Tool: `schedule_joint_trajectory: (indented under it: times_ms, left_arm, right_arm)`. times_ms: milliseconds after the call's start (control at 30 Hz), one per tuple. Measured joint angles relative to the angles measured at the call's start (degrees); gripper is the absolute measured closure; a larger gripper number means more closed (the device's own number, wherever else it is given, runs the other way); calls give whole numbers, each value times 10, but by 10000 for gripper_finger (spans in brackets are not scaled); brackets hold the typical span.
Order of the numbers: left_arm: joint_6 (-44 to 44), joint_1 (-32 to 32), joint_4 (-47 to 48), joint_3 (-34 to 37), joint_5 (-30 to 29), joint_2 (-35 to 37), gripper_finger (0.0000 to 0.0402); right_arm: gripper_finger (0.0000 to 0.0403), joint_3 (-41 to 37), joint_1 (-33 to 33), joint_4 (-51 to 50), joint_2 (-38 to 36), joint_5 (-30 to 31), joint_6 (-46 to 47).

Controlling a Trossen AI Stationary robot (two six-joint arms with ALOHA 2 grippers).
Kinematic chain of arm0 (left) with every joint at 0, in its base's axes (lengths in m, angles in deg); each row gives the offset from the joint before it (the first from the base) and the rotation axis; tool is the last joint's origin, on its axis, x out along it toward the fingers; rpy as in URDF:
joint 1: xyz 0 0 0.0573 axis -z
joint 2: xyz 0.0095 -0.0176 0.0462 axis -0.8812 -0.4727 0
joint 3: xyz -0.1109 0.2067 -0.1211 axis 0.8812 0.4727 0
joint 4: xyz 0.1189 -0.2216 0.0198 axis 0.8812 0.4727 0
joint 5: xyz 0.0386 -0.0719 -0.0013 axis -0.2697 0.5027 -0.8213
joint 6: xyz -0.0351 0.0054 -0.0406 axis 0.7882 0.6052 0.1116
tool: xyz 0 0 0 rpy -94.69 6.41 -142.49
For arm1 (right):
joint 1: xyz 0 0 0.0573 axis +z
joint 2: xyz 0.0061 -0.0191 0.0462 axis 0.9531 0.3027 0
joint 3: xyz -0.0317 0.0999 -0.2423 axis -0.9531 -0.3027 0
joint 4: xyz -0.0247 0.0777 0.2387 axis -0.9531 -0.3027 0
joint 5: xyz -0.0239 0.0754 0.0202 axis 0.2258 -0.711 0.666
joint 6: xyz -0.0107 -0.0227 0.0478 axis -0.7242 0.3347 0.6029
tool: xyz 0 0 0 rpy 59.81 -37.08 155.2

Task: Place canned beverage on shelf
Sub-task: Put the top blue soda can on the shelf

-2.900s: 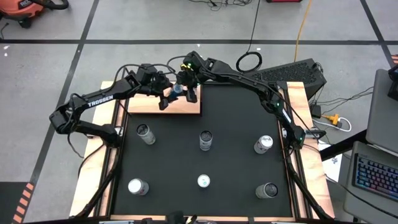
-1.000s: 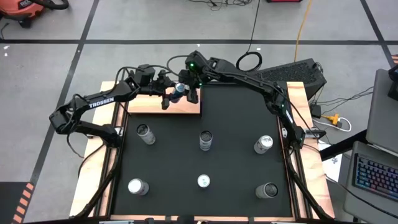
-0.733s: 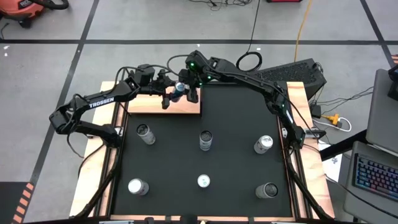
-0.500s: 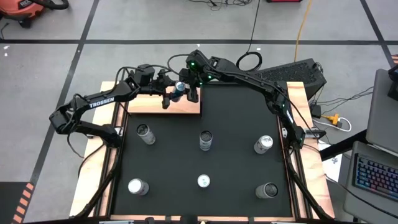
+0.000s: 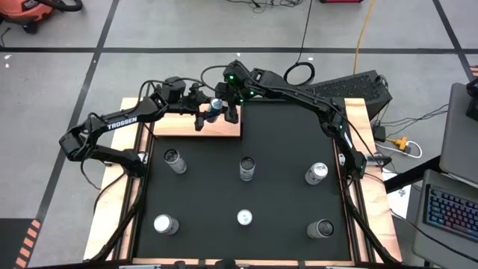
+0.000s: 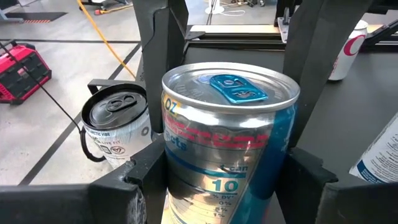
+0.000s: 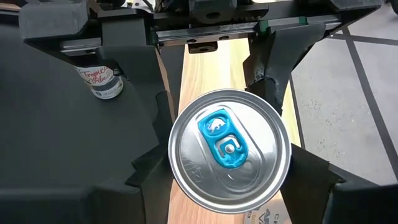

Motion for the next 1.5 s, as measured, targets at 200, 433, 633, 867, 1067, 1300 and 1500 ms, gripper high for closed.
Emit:
schedule_joint_trajectory:
  times_ms: [200, 433, 633, 867, 1067, 1300, 1500]
  left_arm:
    - [1, 0, 4, 0, -2, 0, 178]
    - [1, -3, 10, 1, -19, 0, 178]
    - [1, -5, -12, 2, -22, -1, 178]
    - [4, -5, -55, 13, -13, -1, 178]
    - [21, -5, -97, 34, -4, -1, 178]
    - [31, -5, -110, 35, -4, -1, 178]
    - [55, -4, -131, 35, -27, -4, 178]
  right_arm:
    - [152, 0, 0, 5, -1, 2, -4]
    - [82, 4, -1, -4, -30, 25, -4]
    - [71, 1, 0, -35, -24, 31, -12]
    - [82, 0, 1, -77, -20, 33, -28]
    - [114, 1, 3, -75, -23, 57, -24]
    - [205, 0, 5, -75, -23, 73, -16]
    - [305, 0, 6, -59, -23, 74, -3]
